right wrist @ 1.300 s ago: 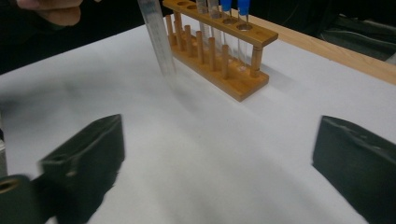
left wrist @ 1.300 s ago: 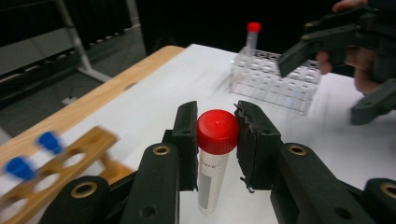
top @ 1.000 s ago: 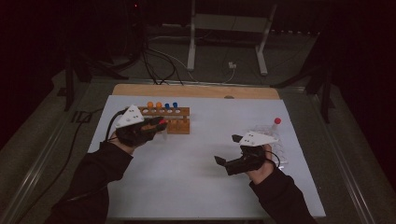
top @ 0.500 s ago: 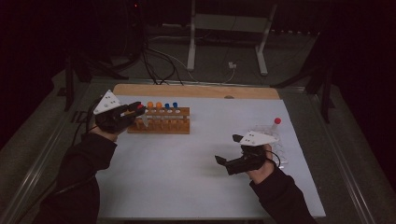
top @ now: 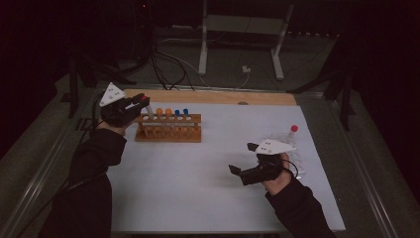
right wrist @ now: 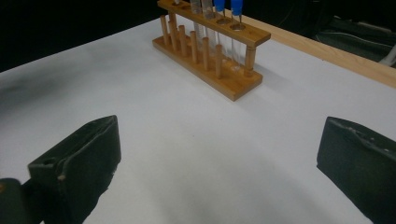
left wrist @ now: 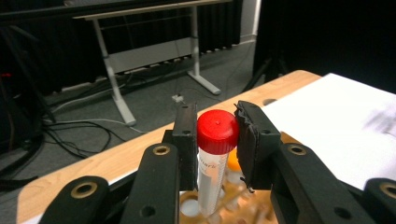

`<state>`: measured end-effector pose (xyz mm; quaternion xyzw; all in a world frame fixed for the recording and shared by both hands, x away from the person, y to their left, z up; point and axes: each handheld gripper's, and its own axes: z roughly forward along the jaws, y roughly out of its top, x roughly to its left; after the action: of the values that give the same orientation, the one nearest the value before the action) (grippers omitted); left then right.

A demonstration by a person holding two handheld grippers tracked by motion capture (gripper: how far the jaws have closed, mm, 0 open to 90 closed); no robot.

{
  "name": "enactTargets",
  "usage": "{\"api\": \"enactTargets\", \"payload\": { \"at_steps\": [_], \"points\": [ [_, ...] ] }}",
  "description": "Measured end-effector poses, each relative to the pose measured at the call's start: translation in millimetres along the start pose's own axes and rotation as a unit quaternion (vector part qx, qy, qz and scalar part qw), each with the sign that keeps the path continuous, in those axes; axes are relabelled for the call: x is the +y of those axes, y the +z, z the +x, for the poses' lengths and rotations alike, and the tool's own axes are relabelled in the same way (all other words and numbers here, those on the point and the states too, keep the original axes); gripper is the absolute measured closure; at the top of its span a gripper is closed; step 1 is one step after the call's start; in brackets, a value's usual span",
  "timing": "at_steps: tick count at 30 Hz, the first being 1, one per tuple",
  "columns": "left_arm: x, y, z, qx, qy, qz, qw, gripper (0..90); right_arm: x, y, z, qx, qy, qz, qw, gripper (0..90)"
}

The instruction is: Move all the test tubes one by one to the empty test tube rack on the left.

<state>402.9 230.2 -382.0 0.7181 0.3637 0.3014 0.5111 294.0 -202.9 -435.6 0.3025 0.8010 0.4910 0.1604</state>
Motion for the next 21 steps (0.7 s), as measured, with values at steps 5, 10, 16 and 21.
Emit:
{"api": "enactTargets", "payload": {
  "at_steps": [5, 10, 16, 21],
  "points": [
    [-4.4, 14.0, 2.4, 0.011, -0.006, 0.005, 0.9999, 71.8, -0.7, 0.2, -1.2, 0.0, 0.001, 0.002, 1.0, 0.0],
    [-15.0, 22.7, 1.8, 0.024, -0.007, 0.013, 0.9996, 71.8, -1.7, -0.4, -1.9, 0.002, 0.003, 0.004, 1.0, 0.0],
    [-27.5, 26.6, 4.0, 0.031, -0.018, 0.021, 0.9992, 71.8, -2.0, -0.6, -2.3, 0.002, 0.003, 0.005, 1.0, 0.0],
    [-37.2, 30.3, 3.2, 0.029, -0.027, 0.027, 0.9989, 71.8, -2.3, 0.2, -2.4, 0.004, 0.002, 0.007, 1.0, 0.0]
  ]
}}
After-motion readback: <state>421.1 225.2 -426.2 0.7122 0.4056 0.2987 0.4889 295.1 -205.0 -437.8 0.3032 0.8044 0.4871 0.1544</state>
